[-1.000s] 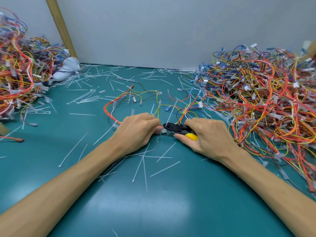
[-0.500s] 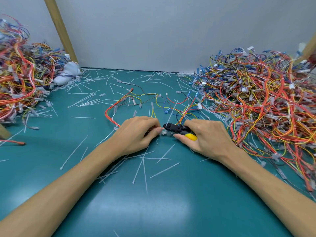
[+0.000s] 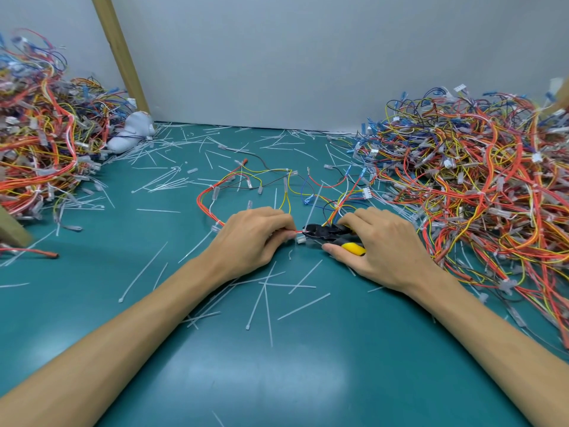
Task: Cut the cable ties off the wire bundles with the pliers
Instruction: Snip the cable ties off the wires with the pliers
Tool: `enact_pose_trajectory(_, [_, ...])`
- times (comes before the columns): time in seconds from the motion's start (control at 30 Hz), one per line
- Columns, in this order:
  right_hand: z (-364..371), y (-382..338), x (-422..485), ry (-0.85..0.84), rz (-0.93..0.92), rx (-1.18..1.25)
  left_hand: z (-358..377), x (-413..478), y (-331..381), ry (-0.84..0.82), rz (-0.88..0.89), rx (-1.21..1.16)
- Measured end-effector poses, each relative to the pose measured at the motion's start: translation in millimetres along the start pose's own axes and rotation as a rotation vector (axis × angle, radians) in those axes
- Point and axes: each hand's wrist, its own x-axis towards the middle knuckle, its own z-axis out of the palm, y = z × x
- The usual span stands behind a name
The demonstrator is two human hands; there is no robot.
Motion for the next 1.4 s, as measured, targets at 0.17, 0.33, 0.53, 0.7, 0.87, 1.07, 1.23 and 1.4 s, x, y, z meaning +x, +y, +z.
enact_pose_trajectory(0.17, [-0.8, -0.7, -0.4, -0.014, 0.014, 0.026, 0.1, -0.2, 0.1, 0.014, 0.010, 0.013])
enact_pose_trajectory(0.33, [-1.6, -1.6, -0.2, -0.024, 0.030, 0.056, 0.6, 0.2, 0.2, 0.027, 0.010, 0.013])
enact_pose_trajectory(0.53, [-2.3, -1.3, 0.8, -0.030, 0.035, 0.074, 0.7, 0.7, -0.4, 0.021, 0.003, 0.006])
enact_pose_trajectory(0.7, [-1.6, 1.6, 0.3, -0.051, 0.036, 0.117, 1.3, 1.1, -1.2, 0.018, 0.008, -0.012])
enact_pose_trajectory(0.87, [-1.9, 3.9, 1.1, -0.056, 0.025, 0.145, 1.7, 0.6, -1.7, 0.016, 0.005, -0.023])
enact_pose_trajectory(1.07, [-0.1, 2.0, 1.0, 0.000, -0.022, 0.098, 1.1, 0.5, 0.0, 0.010, 0.008, -0.028])
enact_pose_trajectory(1.23, [-1.0, 3.5, 2.8, 0.031, -0.058, 0.065, -0.1, 0.7, -0.2, -0.002, 0.003, -0.042])
enact_pose_trajectory(1.4, [-2.4, -0.8, 2.6, -0.005, -0.054, 0.080, -0.6, 0.6, 1.4, -0.007, 0.006, -0.041])
